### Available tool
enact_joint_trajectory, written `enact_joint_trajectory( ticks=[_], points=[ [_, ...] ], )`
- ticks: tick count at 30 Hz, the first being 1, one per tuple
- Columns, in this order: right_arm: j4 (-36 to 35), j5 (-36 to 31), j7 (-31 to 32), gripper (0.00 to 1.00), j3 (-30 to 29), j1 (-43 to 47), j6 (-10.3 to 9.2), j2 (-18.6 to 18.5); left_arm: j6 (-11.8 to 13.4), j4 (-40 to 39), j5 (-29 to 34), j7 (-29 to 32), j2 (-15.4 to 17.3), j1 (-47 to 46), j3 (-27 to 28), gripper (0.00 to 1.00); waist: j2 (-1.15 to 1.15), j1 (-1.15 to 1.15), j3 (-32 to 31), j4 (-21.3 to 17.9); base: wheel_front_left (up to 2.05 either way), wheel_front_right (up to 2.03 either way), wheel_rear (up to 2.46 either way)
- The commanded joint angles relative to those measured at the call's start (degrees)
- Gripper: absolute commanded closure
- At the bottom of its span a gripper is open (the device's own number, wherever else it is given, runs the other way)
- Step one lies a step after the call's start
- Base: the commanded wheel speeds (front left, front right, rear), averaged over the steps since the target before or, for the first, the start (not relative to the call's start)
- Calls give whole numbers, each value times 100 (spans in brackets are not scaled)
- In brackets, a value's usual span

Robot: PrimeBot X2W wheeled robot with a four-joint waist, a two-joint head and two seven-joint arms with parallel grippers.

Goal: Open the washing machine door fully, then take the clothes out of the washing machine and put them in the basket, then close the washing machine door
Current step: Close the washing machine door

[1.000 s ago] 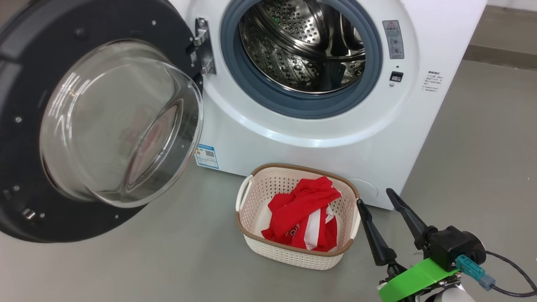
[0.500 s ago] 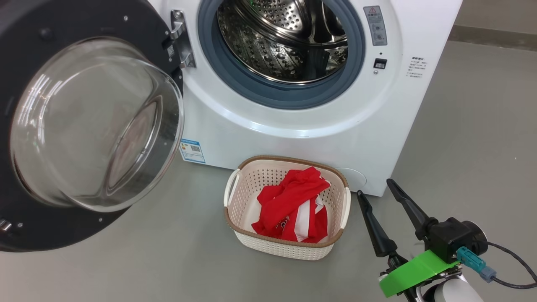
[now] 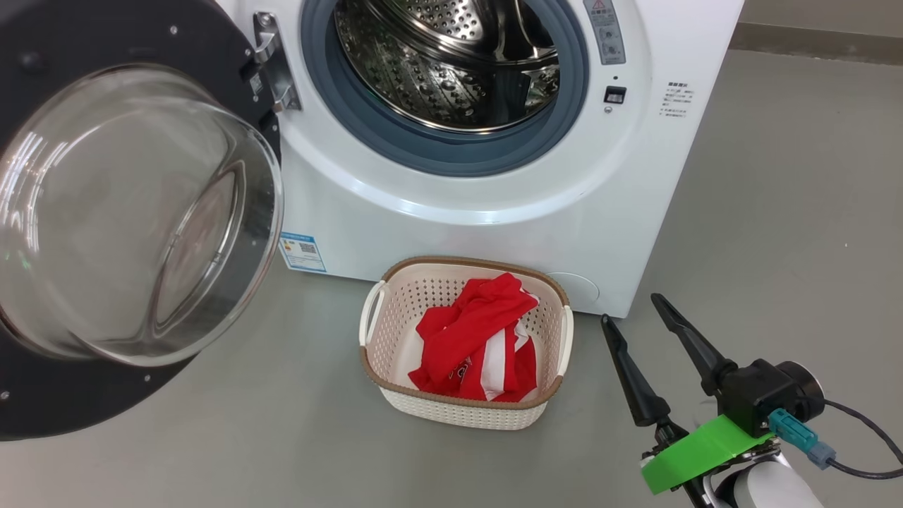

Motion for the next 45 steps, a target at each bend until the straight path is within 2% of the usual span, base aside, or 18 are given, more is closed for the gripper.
enact_joint_trajectory(
  ticks=[1, 7, 16, 23, 39, 45],
  points=[
    [-155, -50, -37, 0, 170, -146, 39, -29, -94, -6, -149, 191, 355, -98, 46, 100, 0, 0, 6, -31, 0, 0, 0],
    [-175, -54, -37, 0, 212, -148, 39, -44, -192, 218, -288, 533, 403, -115, 92, 100, 0, 0, 28, -97, 0, 0, 0],
    [-186, -65, -37, 0, 237, -112, 39, -51, -490, 286, -347, 1198, 403, 68, -73, 100, 0, 0, 34, -154, 0, 0, 0],
    [-208, -66, -37, 0, 215, -88, 39, -23, -606, 62, -551, 1839, 219, 294, -174, 100, 0, 0, 22, -124, 0, 0, 0],
    [-199, -34, -37, 0, 141, -34, 39, 91, -616, -2128, -1541, 2817, -709, 1547, -32, 100, 0, 0, 9, -47, 0, 0, 0],
    [-200, -46, -37, 0, 95, -12, 39, 108, -382, -3220, -1747, 3151, -1138, 2042, 50, 100, 0, 0, 10, -58, 0, 0, 0]
  ],
)
